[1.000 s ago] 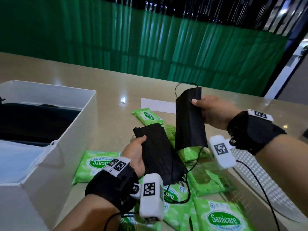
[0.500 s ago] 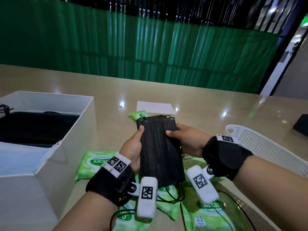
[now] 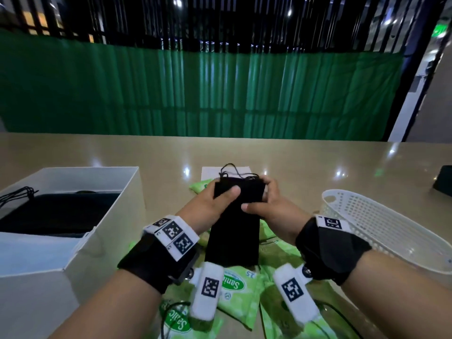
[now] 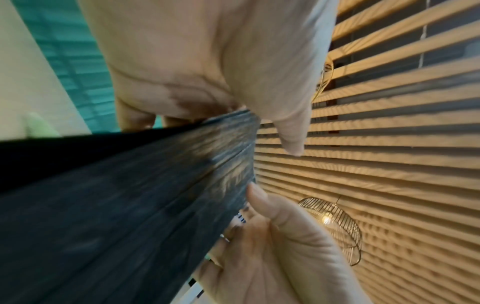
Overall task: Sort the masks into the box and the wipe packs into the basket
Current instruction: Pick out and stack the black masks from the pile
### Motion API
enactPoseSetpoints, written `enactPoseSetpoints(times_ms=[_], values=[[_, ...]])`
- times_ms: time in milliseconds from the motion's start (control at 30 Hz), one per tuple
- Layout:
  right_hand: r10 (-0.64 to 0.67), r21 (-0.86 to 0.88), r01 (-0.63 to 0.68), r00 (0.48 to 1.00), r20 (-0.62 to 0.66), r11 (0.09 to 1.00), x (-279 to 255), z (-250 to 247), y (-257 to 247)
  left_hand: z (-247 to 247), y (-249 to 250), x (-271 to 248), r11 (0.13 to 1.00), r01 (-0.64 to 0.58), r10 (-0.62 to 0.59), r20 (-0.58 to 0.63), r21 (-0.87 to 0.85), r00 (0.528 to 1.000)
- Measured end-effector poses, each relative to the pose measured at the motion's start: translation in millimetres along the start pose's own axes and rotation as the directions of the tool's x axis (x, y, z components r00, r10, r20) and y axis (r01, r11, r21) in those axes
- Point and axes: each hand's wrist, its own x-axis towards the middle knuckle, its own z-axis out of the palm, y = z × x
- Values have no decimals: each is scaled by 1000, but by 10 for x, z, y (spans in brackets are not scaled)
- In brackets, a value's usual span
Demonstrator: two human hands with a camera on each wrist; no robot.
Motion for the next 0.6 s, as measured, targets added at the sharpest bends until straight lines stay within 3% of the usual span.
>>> enactPoseSetpoints(times_ms=[233,600], values=[[161,-228,-117,968,190,967,-144,-11,192,34,-71,-179,998,30,-21,144,-60,989],[85,-206,-33,964,252,978,-153,9,-95,1,220,-202,969,-16,8,-36,-248,999]])
